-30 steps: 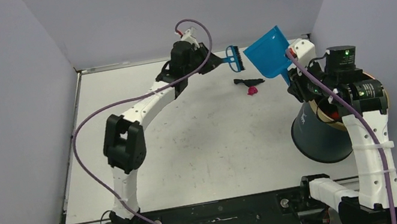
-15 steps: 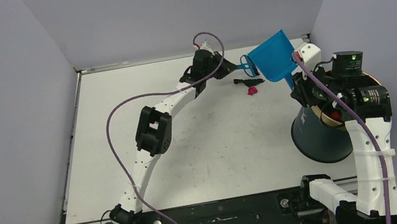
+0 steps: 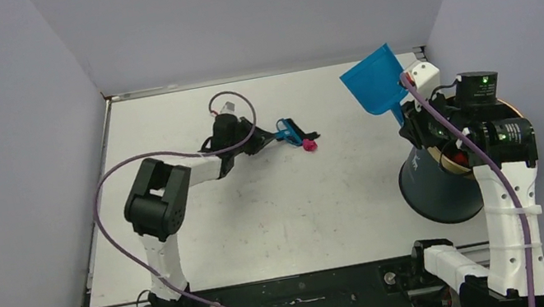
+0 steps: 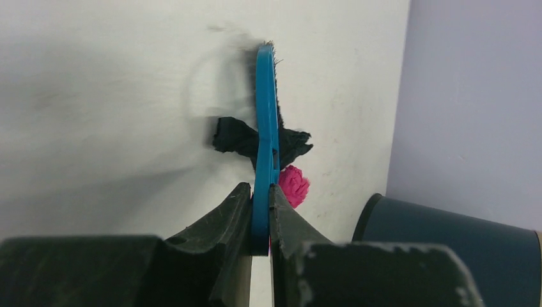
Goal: Sweep away the paper scraps from the table
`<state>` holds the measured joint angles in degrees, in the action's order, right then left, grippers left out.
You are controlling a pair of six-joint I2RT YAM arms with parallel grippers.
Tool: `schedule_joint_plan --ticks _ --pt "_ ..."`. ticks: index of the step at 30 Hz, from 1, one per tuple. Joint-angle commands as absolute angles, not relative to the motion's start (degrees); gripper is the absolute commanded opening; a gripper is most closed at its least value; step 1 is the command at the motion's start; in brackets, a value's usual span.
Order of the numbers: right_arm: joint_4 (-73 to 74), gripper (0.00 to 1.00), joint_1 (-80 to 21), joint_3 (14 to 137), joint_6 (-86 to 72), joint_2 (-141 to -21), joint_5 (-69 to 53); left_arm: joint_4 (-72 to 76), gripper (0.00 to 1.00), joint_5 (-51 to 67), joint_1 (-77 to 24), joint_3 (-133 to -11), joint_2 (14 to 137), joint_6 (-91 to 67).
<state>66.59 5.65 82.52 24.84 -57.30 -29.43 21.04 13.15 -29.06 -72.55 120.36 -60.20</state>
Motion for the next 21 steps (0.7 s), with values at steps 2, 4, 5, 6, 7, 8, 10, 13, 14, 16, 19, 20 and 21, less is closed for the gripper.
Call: schedule_joint_plan --ticks 2,4,5,6,7,8,10,13,14,16,19,20,21 --pt "65.72 0.05 5.89 83.42 26.15 -56.44 -30.75 23.82 0.0 9.01 -23.29 -51.7 106.45 -58.78" --pt "66.01 0.05 5.92 83.57 26.69 -57.0 -31.12 23.84 0.0 8.23 -22.52 -45.27 100.03 -57.18" --pt "66.27 0.05 5.82 83.66 27.03 -57.29 -31.3 22.67 0.0 6.7 -22.41 -42.99 95.55 -55.96" --pt "66.66 0.05 5.8 83.82 27.3 -57.74 -31.66 20.77 0.0 4.9 -22.37 -41.46 91.78 -54.38" --pt "67.08 0.05 5.71 84.05 27.71 -58.34 -32.01 18.71 0.0 2.82 -22.45 -40.65 88.09 -52.84" --pt "67.61 0.05 5.32 84.48 28.25 -59.09 -32.35 16.39 0.0 0.92 -22.53 -40.18 84.55 -51.55" --pt "68.8 0.05 4.54 85.66 29.1 -61.0 -32.08 12.03 0.0 -4.27 -23.11 -40.27 77.79 -49.48" --pt "70.44 0.05 3.02 87.46 30.59 -64.66 -31.39 7.02 0.0 -9.42 -24.32 -42.61 69.58 -44.95" --pt "70.81 0.05 2.23 87.79 30.88 -65.8 -30.85 4.66 0.0 -10.54 -24.44 -44.5 68.03 -42.74" --pt "71.1 0.05 -0.32 87.78 31.52 -67.9 -28.94 -3.19 0.0 -12.2 -24.43 -49.66 66.86 -38.27" --pt "70.76 0.05 -6.82 86.0 32.89 -70.55 -24.59 -16.26 0.0 -11.21 -24.18 -59.42 69.17 -28.66" --pt "70.61 0.05 -8.66 85.29 33.4 -71.18 -22.56 -20.59 0.0 -10.85 -24.12 -63.34 71.0 -25.51" --pt "70.46 0.05 -10.14 84.5 34.11 -71.93 -21.19 -24.92 0.0 -10.51 -24.09 -67.3 72.94 -21.82"
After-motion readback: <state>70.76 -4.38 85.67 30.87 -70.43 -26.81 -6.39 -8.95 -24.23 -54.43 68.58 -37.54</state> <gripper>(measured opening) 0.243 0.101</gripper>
